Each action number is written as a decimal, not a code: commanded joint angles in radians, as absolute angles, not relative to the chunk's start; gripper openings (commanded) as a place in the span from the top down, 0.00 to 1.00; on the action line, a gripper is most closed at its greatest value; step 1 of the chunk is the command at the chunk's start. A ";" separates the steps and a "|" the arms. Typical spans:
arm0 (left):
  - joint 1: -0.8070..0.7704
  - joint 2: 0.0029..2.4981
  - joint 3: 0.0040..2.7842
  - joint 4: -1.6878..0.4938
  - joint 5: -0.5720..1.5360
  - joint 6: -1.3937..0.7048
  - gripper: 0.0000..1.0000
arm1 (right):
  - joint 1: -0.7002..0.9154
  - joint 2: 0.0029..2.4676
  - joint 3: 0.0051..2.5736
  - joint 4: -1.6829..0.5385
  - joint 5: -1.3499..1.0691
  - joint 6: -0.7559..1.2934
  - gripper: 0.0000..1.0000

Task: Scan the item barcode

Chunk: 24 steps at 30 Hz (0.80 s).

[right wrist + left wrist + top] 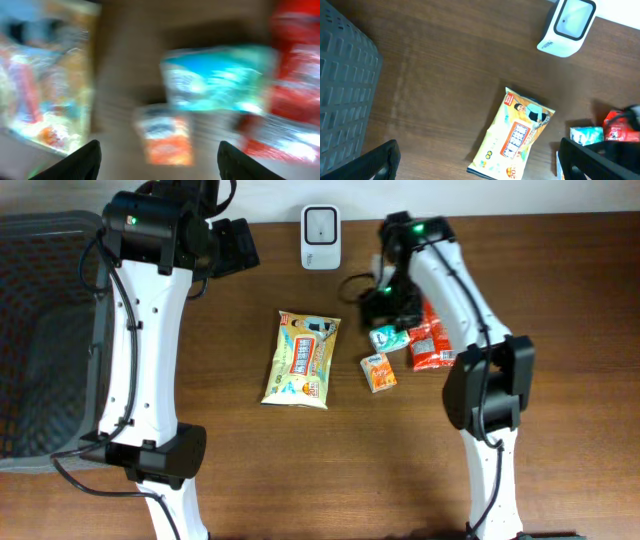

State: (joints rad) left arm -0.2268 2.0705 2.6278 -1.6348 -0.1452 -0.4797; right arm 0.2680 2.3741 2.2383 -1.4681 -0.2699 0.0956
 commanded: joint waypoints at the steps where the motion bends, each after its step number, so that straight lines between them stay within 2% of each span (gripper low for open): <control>1: -0.226 2.074 2.629 -1.636 -0.142 -0.484 0.01 | 0.327 2.365 2.125 -1.348 -0.390 0.154 0.23; 3: -0.226 2.074 2.629 -1.636 -0.142 -0.484 0.01 | 0.345 2.365 2.010 -1.204 -0.436 0.227 0.23; 7: -0.226 2.074 2.629 -1.636 -0.142 -0.484 0.01 | 0.353 2.365 1.807 -0.917 -0.595 0.226 0.23; 13: -0.226 2.074 2.629 -1.636 -0.142 -0.484 0.01 | 0.353 2.365 1.773 -0.783 -0.683 0.227 0.24; 16: -0.226 2.074 2.629 -1.636 -0.142 -0.485 0.01 | 0.359 2.365 1.772 -0.777 -0.622 0.267 0.41; 18: -0.226 2.074 2.629 -1.636 -0.142 -0.485 0.01 | 0.373 2.365 1.772 -0.777 -0.494 0.323 0.95; 21: -0.226 2.074 2.629 -1.636 -0.142 -0.485 0.01 | 0.360 2.354 1.817 -0.824 -0.442 0.334 0.96; 24: -0.226 2.074 2.629 -1.636 -0.142 -0.484 0.01 | 0.353 2.302 1.952 -0.994 -0.199 0.303 0.96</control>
State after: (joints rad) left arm -0.2268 2.0705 2.6278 -1.6352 -0.1452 -0.4797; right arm 0.3614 2.3440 1.8351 -0.9024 -0.4500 0.3214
